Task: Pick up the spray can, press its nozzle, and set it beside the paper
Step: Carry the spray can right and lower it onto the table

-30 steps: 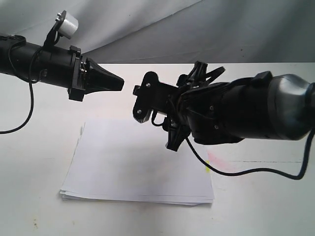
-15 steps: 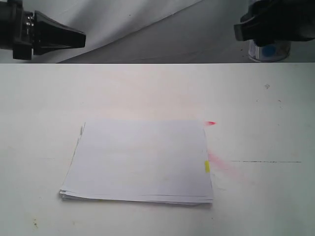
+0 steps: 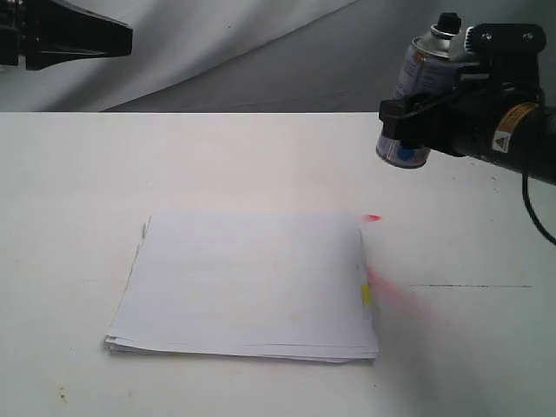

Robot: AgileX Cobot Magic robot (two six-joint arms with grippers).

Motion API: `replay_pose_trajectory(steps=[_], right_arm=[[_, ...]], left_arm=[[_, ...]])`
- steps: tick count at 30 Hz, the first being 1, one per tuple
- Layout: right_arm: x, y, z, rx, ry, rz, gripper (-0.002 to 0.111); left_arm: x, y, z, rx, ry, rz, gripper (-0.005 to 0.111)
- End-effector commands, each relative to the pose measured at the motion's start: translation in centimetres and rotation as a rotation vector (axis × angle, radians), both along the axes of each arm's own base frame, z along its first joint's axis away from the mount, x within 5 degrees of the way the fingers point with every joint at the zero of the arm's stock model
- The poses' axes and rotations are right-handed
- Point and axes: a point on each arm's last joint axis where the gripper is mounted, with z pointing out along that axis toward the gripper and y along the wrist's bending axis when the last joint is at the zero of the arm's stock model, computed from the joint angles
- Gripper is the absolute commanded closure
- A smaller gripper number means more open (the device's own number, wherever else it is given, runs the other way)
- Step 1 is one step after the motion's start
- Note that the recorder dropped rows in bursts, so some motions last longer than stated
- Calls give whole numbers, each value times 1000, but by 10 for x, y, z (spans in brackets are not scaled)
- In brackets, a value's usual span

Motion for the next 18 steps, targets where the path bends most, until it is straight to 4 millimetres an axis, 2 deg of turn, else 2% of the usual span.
replay_pose_trajectory(steps=[1,4,7,11,18], right_arm=[[33,-3,-22,18,-86,21,108],[49,4,-61,39,-88,64,108],[53,4,-86,30,-57,56,108],[54,4,-102,-33,-52,75,108],[55,5,-112,-28,-53,85,108]], left_arm=[[-3,0,4,-14,10,5,107],[-3,0,3,-14,16,7,107],[-4,1,2,8,30,8,107],[-4,1,1,19,30,6,107],[-4,1,1,19,30,6,107]])
